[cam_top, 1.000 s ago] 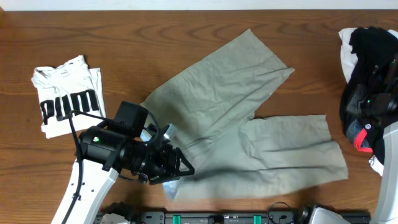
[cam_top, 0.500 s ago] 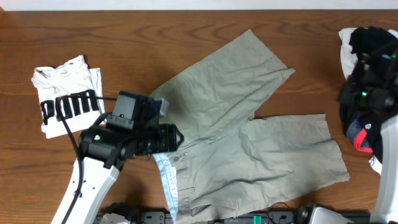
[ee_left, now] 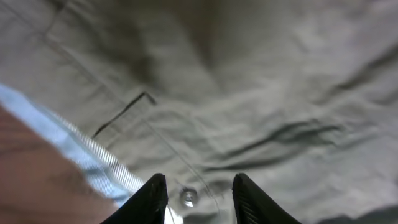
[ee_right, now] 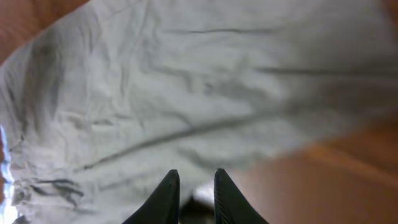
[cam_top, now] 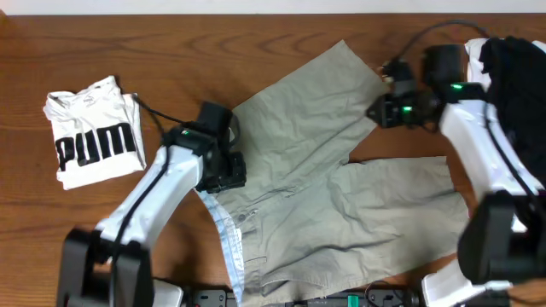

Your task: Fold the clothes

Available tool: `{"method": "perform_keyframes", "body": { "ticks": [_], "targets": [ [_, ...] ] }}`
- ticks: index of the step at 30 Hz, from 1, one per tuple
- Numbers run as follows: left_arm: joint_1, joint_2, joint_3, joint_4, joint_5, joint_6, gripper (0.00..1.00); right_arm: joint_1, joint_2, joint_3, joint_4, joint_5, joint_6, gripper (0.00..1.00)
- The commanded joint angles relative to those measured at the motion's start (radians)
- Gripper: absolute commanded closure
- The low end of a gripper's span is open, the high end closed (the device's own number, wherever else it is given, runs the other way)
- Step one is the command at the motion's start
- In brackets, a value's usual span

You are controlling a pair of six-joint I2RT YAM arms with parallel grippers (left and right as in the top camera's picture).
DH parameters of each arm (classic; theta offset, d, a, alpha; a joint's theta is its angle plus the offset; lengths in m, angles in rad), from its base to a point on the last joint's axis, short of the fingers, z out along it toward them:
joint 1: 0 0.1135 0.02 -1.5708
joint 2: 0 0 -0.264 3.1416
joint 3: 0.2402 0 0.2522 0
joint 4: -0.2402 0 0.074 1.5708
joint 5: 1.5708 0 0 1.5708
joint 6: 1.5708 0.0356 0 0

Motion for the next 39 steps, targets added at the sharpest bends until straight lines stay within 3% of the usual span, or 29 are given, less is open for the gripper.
{"method": "perform_keyframes", "body": {
  "ticks": [1, 8, 16, 27, 33, 39],
  "targets": [
    [-0.004, 0.06, 0.01, 0.021, -0.023, -0.016, 0.62, 0.047, 0.081, 0.002, 0.045, -0.029, -0.01, 0.81],
    [-0.003, 0.136, 0.01, 0.088, -0.024, -0.016, 0.62, 0.069, 0.216, 0.002, 0.178, 0.073, 0.108, 0.8],
    [0.028, 0.198, 0.01, 0.185, -0.023, -0.016, 0.62, 0.061, 0.239, 0.002, 0.199, 0.226, 0.137, 0.68],
    [0.071, 0.253, 0.01, 0.239, -0.024, -0.016, 0.62, 0.057, 0.328, 0.002, 0.123, 0.319, 0.137, 0.67],
    [0.102, 0.253, 0.01, 0.34, -0.024, -0.015, 0.63, 0.016, 0.344, 0.002, 0.014, 0.523, 0.264, 0.7],
    [0.109, 0.264, 0.01, 0.517, -0.023, 0.014, 0.65, -0.062, 0.343, 0.002, -0.06, 0.531, 0.377, 0.73]
  ]
}}
